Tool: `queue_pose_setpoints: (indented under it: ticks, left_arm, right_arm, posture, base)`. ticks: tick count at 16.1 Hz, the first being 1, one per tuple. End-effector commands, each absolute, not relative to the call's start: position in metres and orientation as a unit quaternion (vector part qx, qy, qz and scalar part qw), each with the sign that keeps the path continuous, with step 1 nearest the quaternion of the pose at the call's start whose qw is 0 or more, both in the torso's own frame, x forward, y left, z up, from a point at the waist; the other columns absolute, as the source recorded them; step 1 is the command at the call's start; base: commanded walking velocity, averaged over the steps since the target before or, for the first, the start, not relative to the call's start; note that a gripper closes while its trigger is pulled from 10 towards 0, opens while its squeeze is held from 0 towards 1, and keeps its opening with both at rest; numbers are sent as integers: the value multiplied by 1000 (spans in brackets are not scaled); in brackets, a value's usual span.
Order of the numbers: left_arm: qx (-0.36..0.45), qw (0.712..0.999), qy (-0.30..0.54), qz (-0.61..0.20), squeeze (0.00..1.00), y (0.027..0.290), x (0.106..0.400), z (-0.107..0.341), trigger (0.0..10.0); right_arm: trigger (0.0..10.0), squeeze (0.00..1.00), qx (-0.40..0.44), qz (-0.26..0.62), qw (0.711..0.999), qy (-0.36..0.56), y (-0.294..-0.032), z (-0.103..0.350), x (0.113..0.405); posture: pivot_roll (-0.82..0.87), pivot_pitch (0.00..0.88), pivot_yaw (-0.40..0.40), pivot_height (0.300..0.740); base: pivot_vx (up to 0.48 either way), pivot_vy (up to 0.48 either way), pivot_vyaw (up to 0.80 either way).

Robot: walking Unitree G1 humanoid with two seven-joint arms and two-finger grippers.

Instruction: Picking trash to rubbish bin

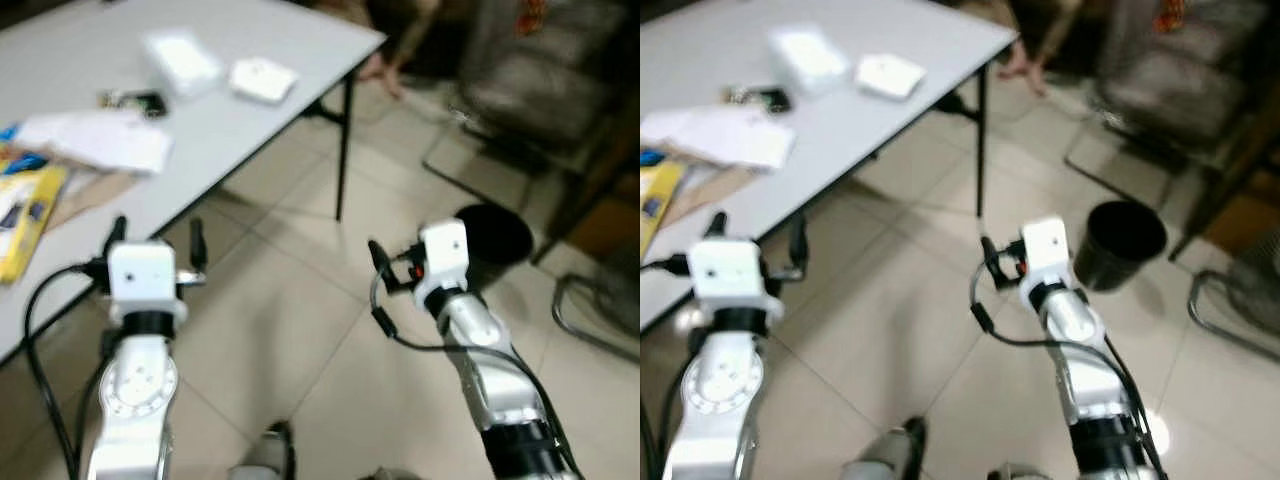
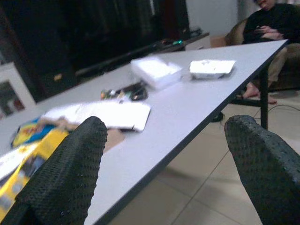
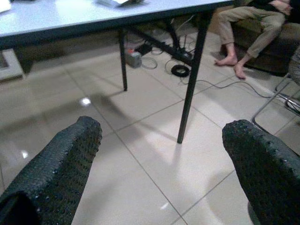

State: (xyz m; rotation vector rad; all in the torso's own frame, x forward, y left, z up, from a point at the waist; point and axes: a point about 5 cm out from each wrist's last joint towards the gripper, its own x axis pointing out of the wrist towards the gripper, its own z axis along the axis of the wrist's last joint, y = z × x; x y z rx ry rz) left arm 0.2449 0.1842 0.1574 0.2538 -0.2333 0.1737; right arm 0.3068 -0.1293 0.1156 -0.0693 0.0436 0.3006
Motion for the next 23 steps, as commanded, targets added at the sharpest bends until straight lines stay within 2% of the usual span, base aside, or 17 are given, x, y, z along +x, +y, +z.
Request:
queue_pose_setpoints:
  ticks: [1, 3, 4, 13, 19, 23]
  left_arm:
    - [131, 981, -100, 103, 0, 188, 245, 154, 10000]
    - [146, 976, -83, 138, 0, 189, 244, 152, 10000]
    - [135, 982, -90, 95, 0, 185, 245, 151, 10000]
    - [90, 987, -48, 127, 0, 191, 245, 136, 10000]
    - [44, 994, -49, 85, 0, 184, 249, 140, 10000]
    - [45, 995, -51, 78, 0, 183, 249, 141, 10000]
  right_arm:
    - [10000, 0, -26, 155, 987, 20, -127, 118, 307]
    - [10000, 0, -25, 156, 987, 21, -126, 118, 306]
    - [10000, 0, -25, 157, 987, 21, -125, 119, 306]
    - [10000, 0, -19, 157, 987, 18, -125, 124, 309]
    - [10000, 0, -6, 156, 988, 12, -123, 125, 310]
    - [10000, 0, -6, 154, 988, 8, -123, 126, 310]
  posture:
    - [-57, 148, -28, 740]
    - [-58, 151, -29, 740]
    - [-60, 152, -29, 740]
    - [-61, 152, -31, 740]
    - [-58, 142, -32, 740]
    - [-58, 142, -32, 740]
  base:
    - [0, 0, 800]
    - [0, 0, 800]
    - [0, 0, 800]
    - [0, 0, 799]
    - [0, 0, 0]
    - [127, 0, 0]
